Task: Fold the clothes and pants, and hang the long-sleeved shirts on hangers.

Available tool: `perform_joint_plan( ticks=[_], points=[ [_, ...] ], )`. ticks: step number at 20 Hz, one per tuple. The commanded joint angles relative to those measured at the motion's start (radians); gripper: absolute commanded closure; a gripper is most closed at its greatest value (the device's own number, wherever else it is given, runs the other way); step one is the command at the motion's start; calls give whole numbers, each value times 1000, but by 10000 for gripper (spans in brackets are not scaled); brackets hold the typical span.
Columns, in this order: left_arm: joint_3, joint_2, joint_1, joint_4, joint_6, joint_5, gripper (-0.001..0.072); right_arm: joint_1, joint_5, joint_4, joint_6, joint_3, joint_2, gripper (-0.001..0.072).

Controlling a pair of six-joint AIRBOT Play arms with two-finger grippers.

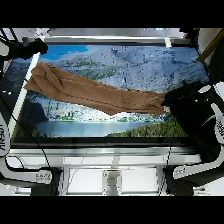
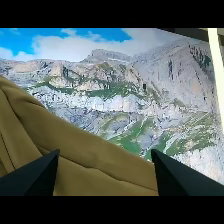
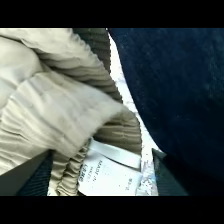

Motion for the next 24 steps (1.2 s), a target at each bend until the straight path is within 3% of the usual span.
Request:
perform_joint_plan(
  ticks=[1, 7, 11, 12, 14, 19, 20, 21, 22, 23, 24],
  points=[
    [0, 1, 0, 0, -1, -2, 58, 0, 11, 50, 5, 2, -23, -8],
    [0, 0, 0, -8, 0, -26, 57, 1, -7, 317, -160, 2, -128, -3],
    [0, -4, -31, -11, 0, -42, 60, 1, -25, 362, -198, 2, -131, 29],
    [0, -8, -45, -11, 0, -42, 126, 2, -23, 363, -201, 2, -132, 81],
    [0, -21, -82, -11, 0, -42, 353, 18, -19, 363, -213, 2, -135, 157],
    [-2, -89, -202, -11, 0, -58, 365, 111, -65, 371, -217, 2, -155, 163],
    [-2, -109, -229, -10, 0, -66, 366, 120, -63, 386, -213, 2, -155, 200],
    [-2, -133, -259, -10, 0, -73, 393, 121, -59, 405, -213, 2, -155, 345],
    [-2, -158, -288, -10, 0, -82, 628, 121, -61, 420, -213, 2, -155, 465],
    [-2, -182, -315, -11, 0, -88, 696, 121, -61, 437, -214, 2, -155, 526],
    [-2, -206, -343, -10, 0, -95, 697, 121, -60, 452, -214, 2, -155, 615]
  ],
)
